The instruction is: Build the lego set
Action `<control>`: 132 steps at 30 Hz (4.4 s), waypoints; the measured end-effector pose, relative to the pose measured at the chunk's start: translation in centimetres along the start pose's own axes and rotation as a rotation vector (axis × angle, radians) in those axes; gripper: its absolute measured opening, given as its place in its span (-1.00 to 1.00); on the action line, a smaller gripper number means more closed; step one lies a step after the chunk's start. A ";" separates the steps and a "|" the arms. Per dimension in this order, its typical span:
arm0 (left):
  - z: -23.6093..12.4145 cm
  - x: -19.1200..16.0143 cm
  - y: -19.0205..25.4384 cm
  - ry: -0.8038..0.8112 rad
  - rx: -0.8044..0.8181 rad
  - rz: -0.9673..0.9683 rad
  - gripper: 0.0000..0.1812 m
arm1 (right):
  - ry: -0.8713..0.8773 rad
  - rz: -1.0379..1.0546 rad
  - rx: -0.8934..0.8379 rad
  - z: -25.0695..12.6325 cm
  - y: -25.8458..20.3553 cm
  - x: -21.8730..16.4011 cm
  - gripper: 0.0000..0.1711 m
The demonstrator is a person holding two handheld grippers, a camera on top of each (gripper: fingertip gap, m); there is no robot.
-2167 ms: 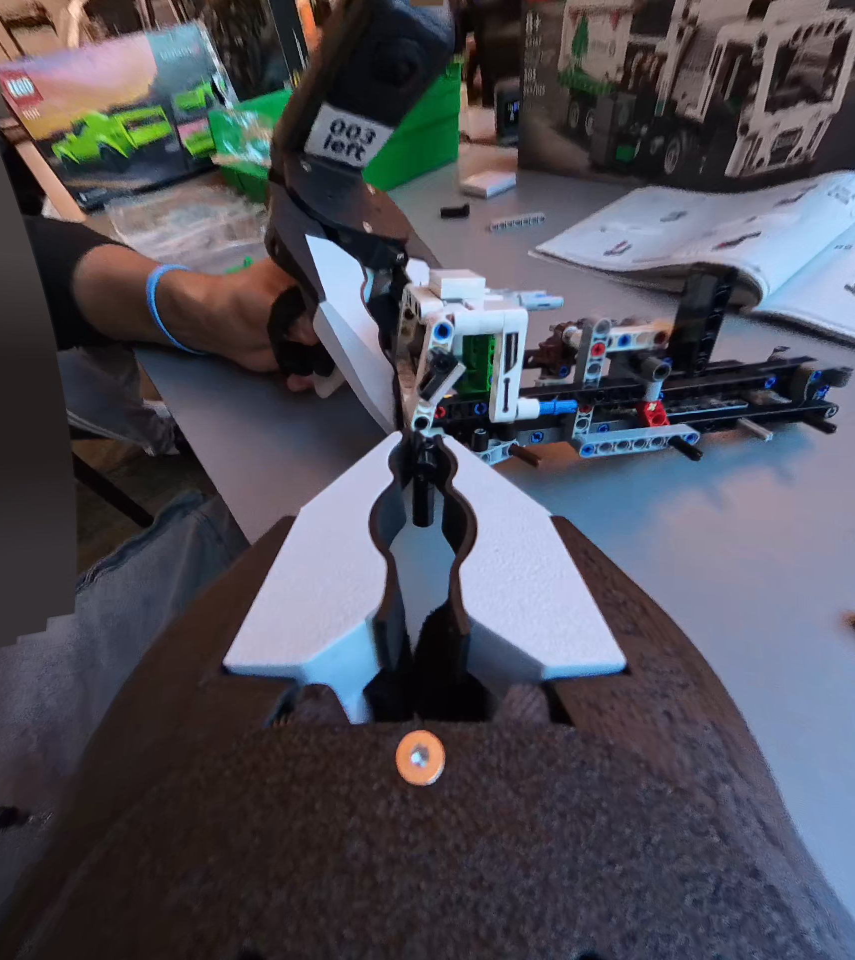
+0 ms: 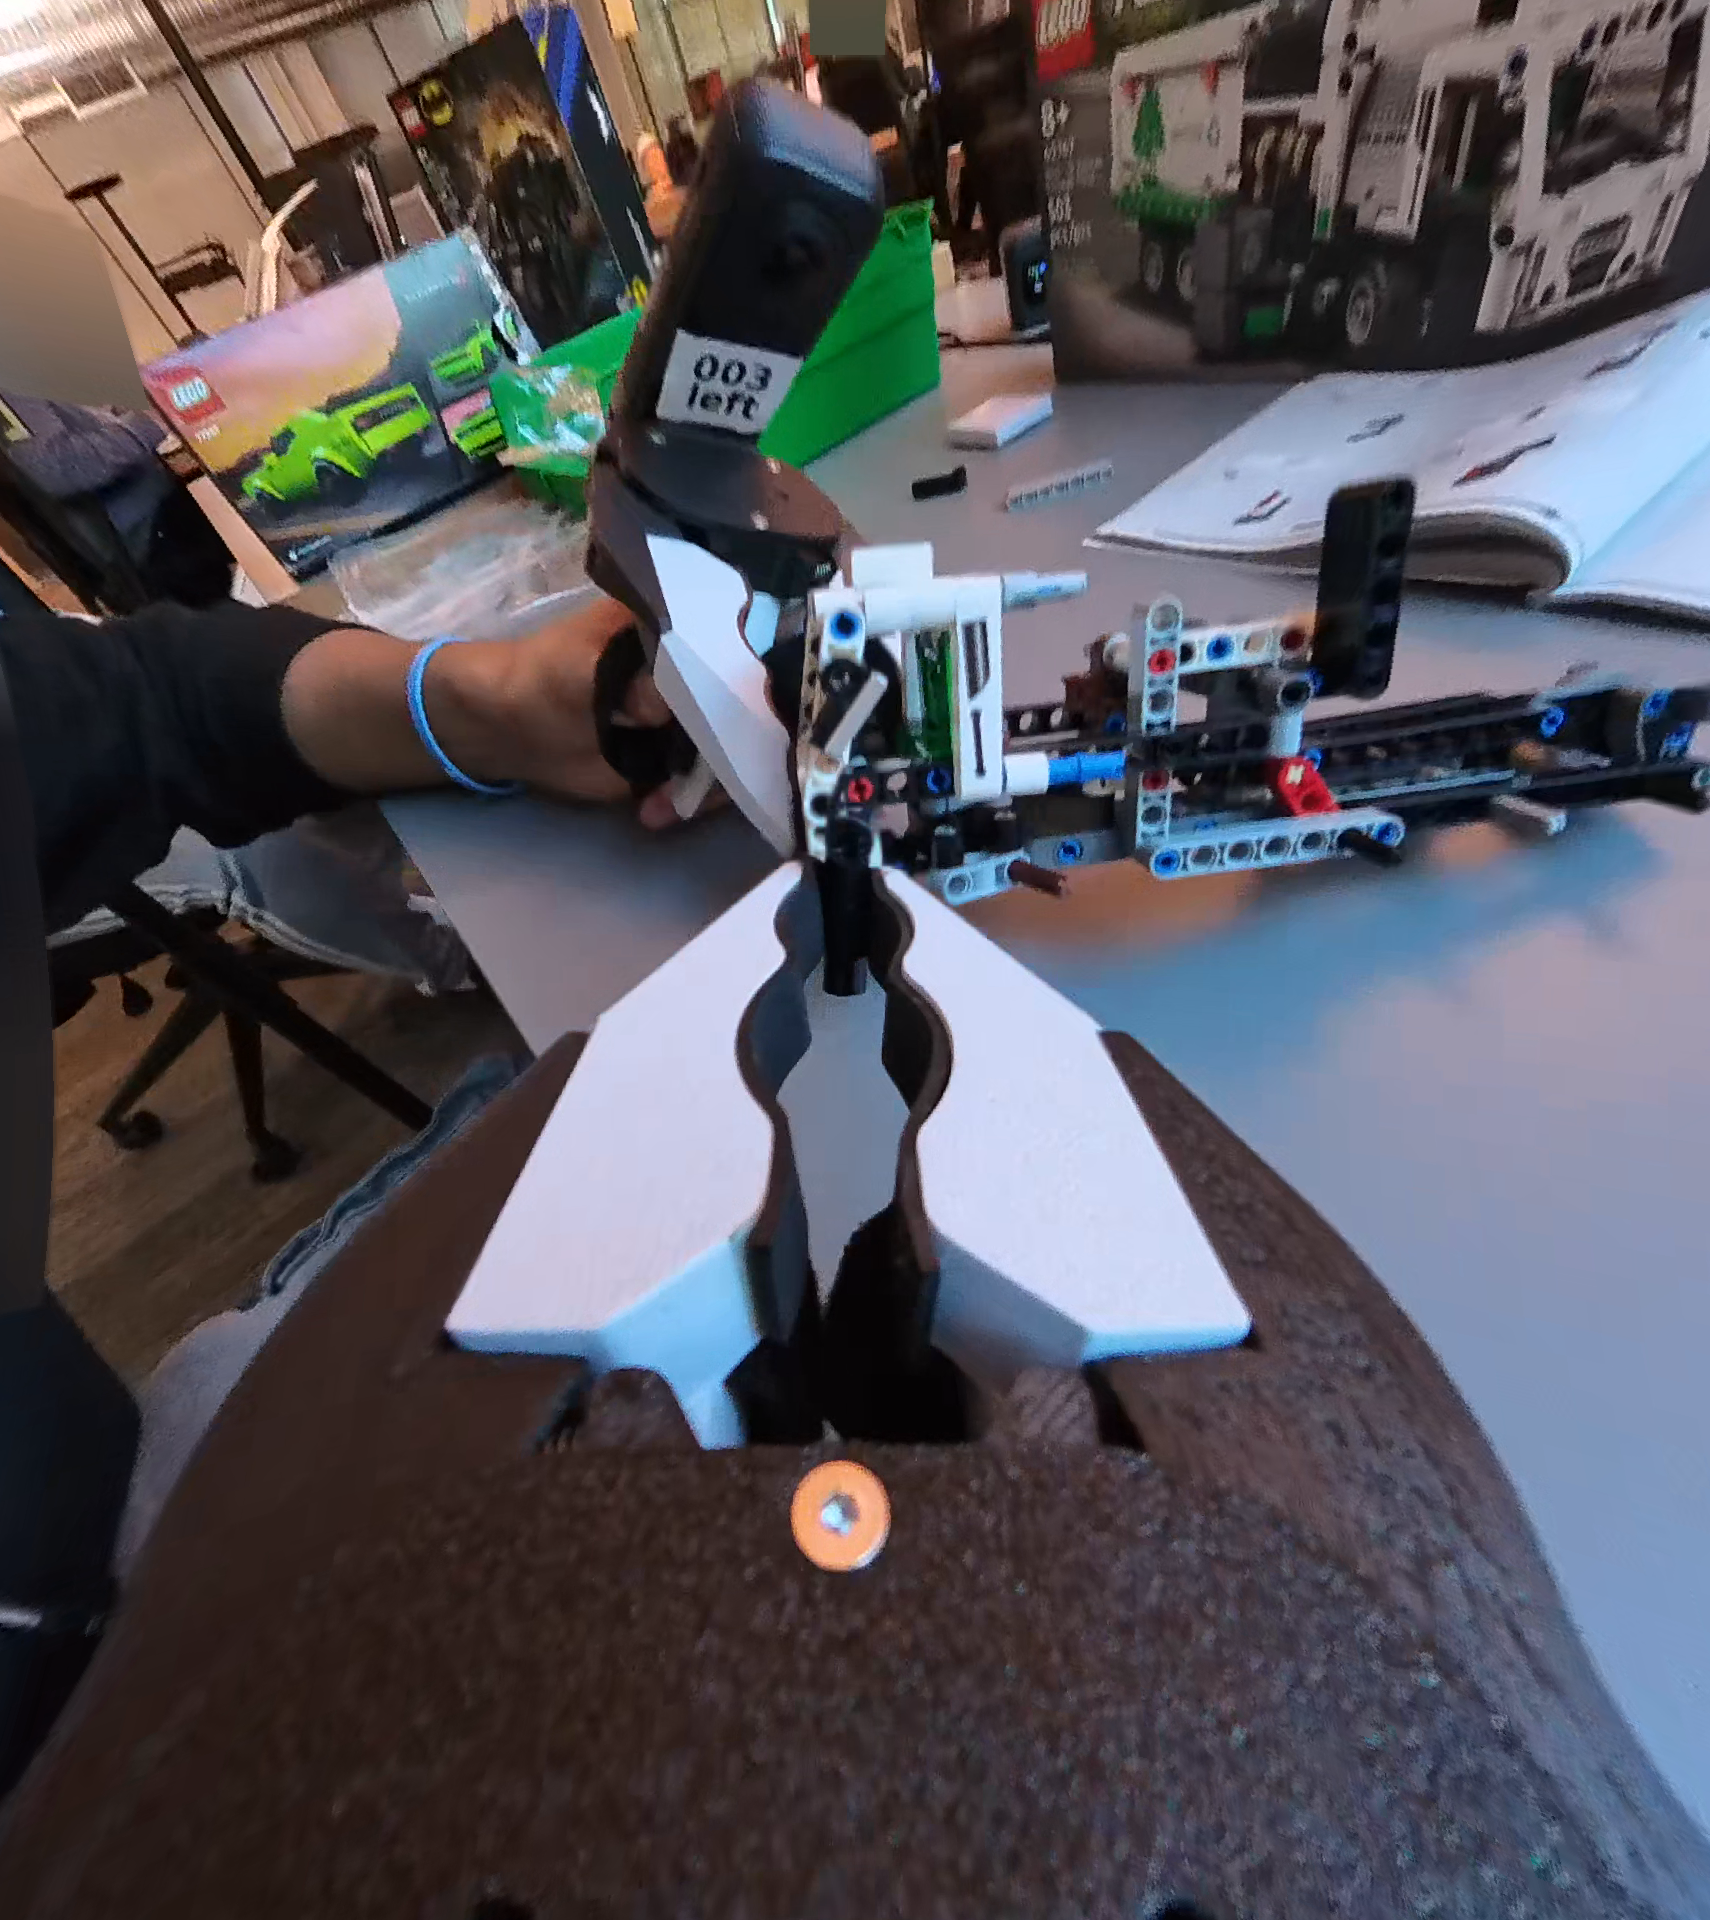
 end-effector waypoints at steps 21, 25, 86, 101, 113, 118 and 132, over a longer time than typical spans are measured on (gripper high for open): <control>-0.1 -0.3 0.0 0.007 -0.017 -0.026 -0.40 | -0.008 -0.139 -0.087 0.7 -0.7 -0.1 -0.92; -0.2 -0.3 0.0 0.010 -0.017 -0.031 -0.40 | -0.009 -0.199 -0.116 0.8 -1.0 -0.1 -0.92; 0.5 -0.5 0.3 -0.042 0.068 0.030 -0.40 | -0.122 -0.011 0.126 0.8 0.9 -1.0 -0.93; 0.8 -0.5 0.2 -0.071 0.059 0.027 -0.39 | -0.110 -0.083 0.110 0.8 0.6 -0.9 -0.93; 1.0 -0.6 0.4 -0.093 0.123 0.062 -0.40 | -0.212 -0.023 0.130 1.2 1.2 -1.3 -0.93; 1.0 -0.5 0.5 -0.088 0.112 0.056 -0.40 | -0.184 -0.044 0.127 1.2 1.0 -1.3 -0.93; 1.2 -0.5 0.5 -0.101 0.131 0.077 -0.39 | -0.200 -0.087 0.103 1.0 0.8 -1.4 -0.93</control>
Point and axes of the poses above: each gripper's, where its closed fingertips meet, z out along the fingers, x out of its top, y = z × x across the jaws, the point moved 9 cm from there along -z, back along the fingers, and after that the axes turned 9 degrees about x, right-handed, at the moved point
